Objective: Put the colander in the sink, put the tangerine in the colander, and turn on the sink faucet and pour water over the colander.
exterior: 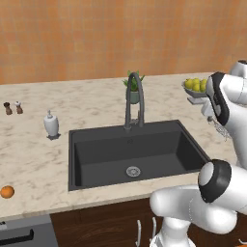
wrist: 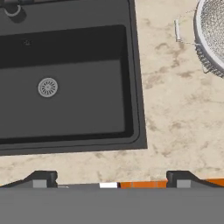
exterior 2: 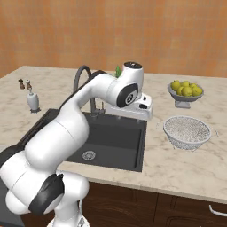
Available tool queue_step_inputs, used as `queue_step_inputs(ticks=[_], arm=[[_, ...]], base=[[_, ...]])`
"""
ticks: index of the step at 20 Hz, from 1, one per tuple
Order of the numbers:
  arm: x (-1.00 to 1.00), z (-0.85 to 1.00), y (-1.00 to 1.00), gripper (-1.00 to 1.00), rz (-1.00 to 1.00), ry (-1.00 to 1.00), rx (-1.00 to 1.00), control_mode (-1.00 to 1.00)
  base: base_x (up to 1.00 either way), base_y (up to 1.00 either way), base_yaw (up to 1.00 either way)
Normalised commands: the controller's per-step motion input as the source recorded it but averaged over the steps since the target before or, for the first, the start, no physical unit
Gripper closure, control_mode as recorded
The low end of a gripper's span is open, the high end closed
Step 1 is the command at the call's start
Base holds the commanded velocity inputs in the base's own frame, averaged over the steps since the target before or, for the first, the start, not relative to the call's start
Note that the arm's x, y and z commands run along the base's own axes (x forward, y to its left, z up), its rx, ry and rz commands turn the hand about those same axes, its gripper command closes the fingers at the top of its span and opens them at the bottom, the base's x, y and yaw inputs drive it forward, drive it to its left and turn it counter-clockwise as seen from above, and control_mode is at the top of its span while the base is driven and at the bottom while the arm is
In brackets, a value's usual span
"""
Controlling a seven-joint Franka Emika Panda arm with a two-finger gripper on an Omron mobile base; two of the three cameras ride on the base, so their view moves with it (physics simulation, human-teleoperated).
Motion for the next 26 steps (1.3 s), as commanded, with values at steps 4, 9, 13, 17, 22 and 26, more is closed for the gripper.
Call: queue_step_inputs(ticks=[4, 9, 13, 17, 22, 26], arm=[[0.01, -0.21, -0.44, -1.0, 0.0, 0.0, -0.01, -1.0], [0.02, -0.18, -0.45, -1.0, 0.01, 0.0, -0.05, -1.0], [0.05, -0.2, -0.52, -1.0, 0.05, 0.0, -0.08, -1.0], [0.14, -0.24, -0.46, -1.0, 0.09, 0.0, -0.06, -1.0], [0.27, -0.31, -0.32, -1.0, 0.14, 0.0, -0.03, -1.0], [0.33, -0.24, -0.25, -1.0, 0.2, 0.0, -0.02, -1.0]], base=[[0.0, 0.0, 0.0], [0.0, 0.0, 0.0], [0.0, 0.0, 0.0], [0.0, 0.0, 0.0], [0.0, 0.0, 0.0], [0.0, 0.0, 0.0]])
